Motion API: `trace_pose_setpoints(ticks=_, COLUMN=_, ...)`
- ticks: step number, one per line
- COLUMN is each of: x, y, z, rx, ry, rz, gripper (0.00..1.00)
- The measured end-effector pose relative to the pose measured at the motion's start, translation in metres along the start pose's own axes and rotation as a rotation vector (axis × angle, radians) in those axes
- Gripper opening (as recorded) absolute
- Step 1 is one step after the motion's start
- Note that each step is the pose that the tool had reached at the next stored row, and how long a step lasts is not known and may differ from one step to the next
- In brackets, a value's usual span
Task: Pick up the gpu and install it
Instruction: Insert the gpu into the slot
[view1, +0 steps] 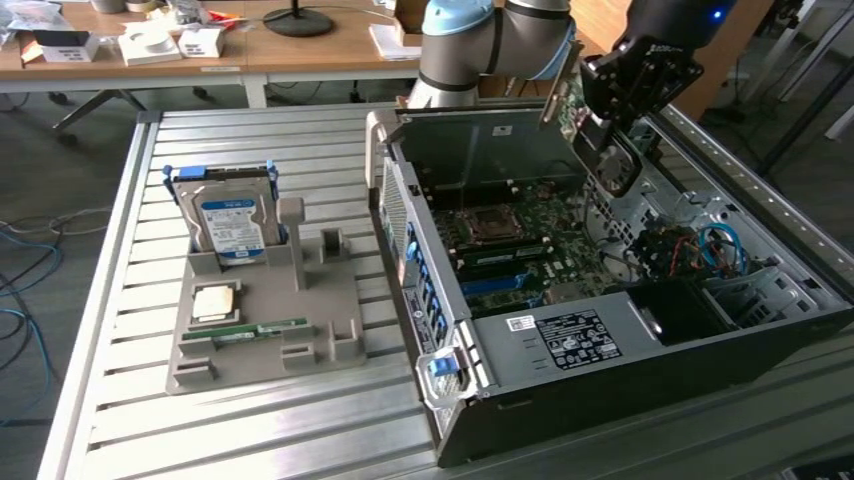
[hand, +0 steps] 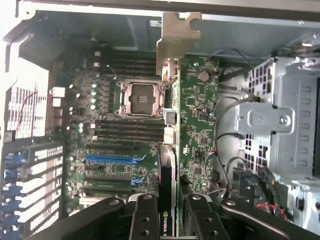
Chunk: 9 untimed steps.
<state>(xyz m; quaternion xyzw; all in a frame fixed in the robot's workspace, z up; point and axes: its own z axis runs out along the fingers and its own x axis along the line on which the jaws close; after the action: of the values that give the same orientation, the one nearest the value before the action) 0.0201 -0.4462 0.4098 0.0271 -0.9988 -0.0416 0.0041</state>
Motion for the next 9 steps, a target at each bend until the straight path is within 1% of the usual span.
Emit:
trace_pose_setpoints(ticks=5, x=0.0, y=0.0, z=0.0002, rx=0.0014, ry=0.0075, rz=-0.09, gripper=0.26)
trace_pose_setpoints(ticks=9, x=0.0001, y=0.0, z=0.0002, rx=0.0043, ry=0.0138, rz=-0.162, gripper=0.26)
